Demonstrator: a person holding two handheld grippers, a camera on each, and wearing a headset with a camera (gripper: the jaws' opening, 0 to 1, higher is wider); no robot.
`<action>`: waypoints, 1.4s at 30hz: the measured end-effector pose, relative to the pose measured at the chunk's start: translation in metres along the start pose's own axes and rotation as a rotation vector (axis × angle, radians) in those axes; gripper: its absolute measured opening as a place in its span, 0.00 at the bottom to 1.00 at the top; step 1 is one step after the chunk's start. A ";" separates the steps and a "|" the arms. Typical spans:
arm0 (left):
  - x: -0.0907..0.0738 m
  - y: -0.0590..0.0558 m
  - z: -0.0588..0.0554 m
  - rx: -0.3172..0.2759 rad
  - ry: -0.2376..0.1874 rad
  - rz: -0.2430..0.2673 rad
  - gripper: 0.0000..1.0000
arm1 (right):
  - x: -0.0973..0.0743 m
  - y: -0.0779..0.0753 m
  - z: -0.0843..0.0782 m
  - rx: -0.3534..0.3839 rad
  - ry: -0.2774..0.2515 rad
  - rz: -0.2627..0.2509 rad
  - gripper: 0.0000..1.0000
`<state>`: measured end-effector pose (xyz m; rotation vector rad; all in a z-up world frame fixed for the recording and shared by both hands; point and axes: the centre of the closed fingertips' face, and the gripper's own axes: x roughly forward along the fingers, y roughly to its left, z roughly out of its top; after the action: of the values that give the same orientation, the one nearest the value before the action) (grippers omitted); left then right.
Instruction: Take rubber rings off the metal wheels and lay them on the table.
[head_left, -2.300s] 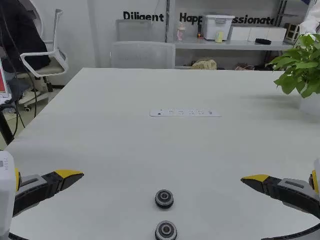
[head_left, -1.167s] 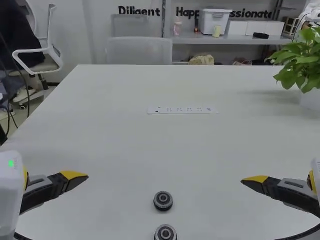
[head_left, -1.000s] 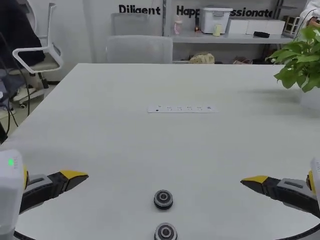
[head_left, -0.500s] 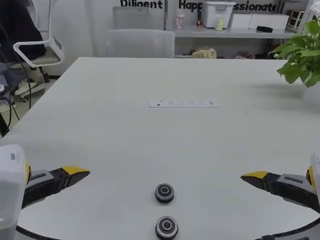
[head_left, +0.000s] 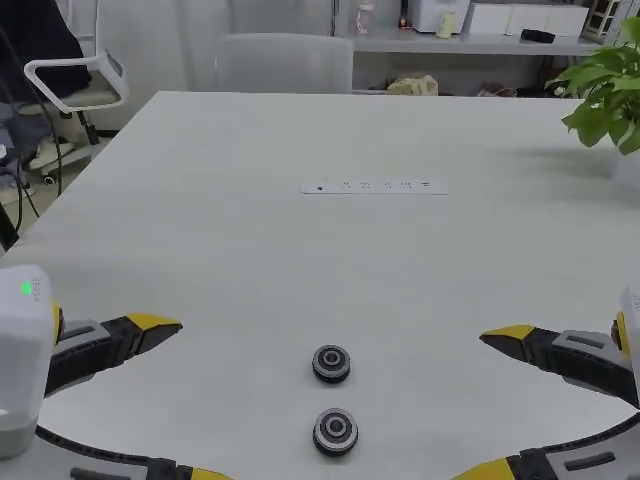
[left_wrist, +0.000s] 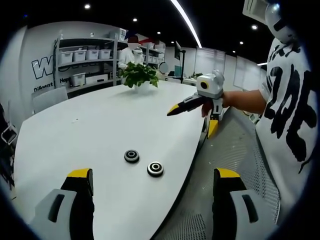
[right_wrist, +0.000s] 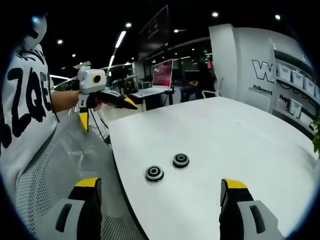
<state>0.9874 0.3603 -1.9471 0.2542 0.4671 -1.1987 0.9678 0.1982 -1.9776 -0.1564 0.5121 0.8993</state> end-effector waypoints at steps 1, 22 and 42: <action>0.000 0.000 0.000 0.000 0.001 -0.001 0.99 | 0.000 0.000 0.000 0.000 0.001 0.000 0.99; 0.005 0.003 -0.001 -0.002 0.009 -0.013 0.99 | 0.011 -0.007 0.006 -0.029 0.006 0.024 0.99; 0.010 0.004 0.004 0.024 0.022 -0.028 0.99 | 0.013 -0.010 0.010 -0.047 0.000 0.041 0.99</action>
<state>0.9950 0.3516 -1.9489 0.2824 0.4767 -1.2308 0.9857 0.2044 -1.9761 -0.1895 0.4954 0.9517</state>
